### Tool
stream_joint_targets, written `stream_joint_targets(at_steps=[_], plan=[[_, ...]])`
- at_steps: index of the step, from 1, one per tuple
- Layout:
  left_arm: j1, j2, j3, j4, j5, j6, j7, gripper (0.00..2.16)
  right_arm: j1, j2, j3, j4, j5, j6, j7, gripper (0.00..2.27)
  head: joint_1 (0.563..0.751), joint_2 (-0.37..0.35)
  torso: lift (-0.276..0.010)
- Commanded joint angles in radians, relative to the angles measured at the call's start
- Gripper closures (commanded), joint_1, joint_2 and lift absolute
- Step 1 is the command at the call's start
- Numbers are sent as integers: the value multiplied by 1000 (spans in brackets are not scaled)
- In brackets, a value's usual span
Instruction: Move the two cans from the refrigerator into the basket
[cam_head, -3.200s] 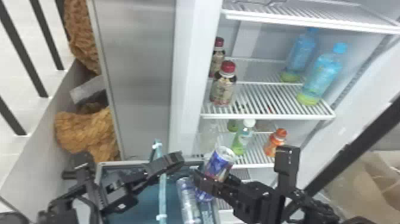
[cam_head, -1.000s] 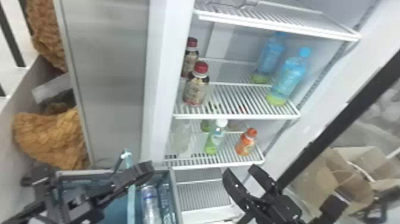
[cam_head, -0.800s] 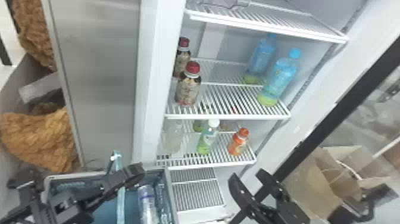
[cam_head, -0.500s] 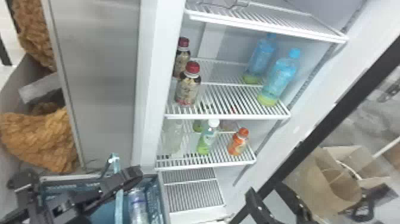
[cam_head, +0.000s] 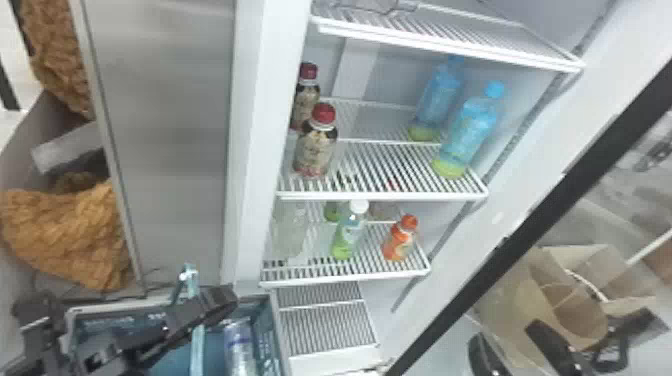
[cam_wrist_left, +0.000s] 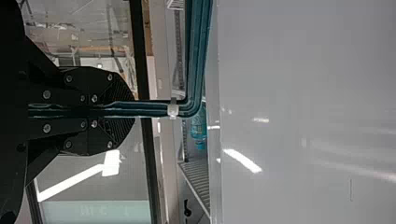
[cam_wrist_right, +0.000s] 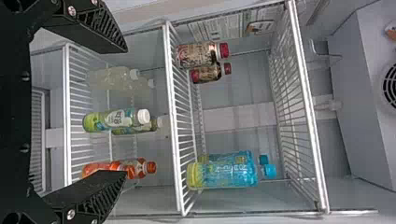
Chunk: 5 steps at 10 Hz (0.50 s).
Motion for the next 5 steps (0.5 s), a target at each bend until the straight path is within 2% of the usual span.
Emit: stream_joint_targets(at_steps=[1,5], plan=[[1,-2,4,-6,-2,-7,-2,1191,13,2,-10,-3,7,-1,2,122,695,-350,-31],[10,-2,8,-8,0,-7,-2,1191,33,10,-10,-6,29,-1,8,122,695,-350,-31]])
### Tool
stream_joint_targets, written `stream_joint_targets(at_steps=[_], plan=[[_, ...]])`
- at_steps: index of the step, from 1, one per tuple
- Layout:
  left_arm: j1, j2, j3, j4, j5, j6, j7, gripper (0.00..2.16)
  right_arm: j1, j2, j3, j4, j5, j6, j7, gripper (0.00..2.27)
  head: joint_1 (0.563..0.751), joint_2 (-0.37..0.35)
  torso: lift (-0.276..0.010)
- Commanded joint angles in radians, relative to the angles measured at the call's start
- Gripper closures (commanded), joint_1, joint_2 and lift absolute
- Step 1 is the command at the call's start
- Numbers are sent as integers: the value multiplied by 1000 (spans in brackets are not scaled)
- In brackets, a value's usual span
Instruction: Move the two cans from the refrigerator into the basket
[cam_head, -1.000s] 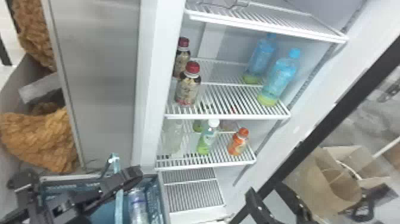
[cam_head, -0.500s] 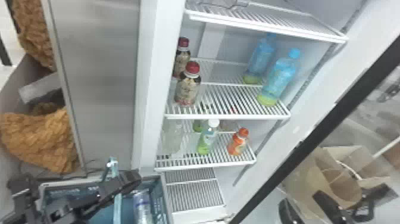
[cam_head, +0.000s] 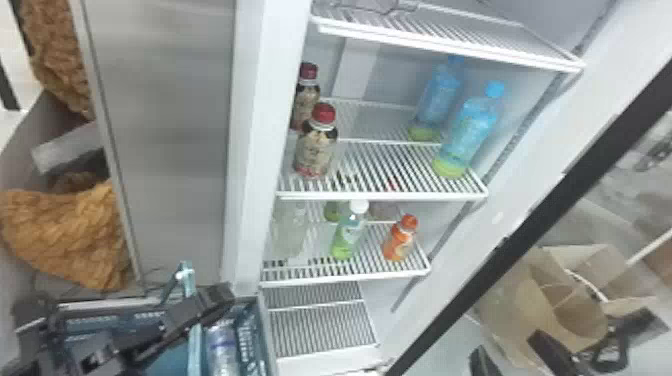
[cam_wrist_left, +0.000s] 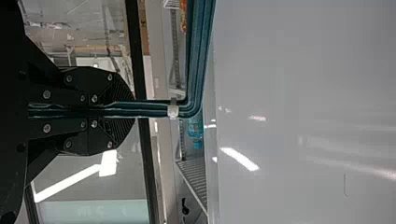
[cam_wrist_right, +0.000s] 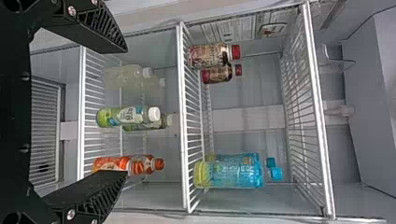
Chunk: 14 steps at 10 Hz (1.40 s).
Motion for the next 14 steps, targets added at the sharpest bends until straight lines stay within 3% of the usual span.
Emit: stream_joint_targets(at_steps=[1,14], plan=[[2,0,0,-3,0,-1,0,1191,-3,0,0,1,-1,0,0,122,695,-350,-31],[2,0,6,-8,0,2,-2,1191,-43,7,0,38,-1,0,15,122,695,-350,-31]])
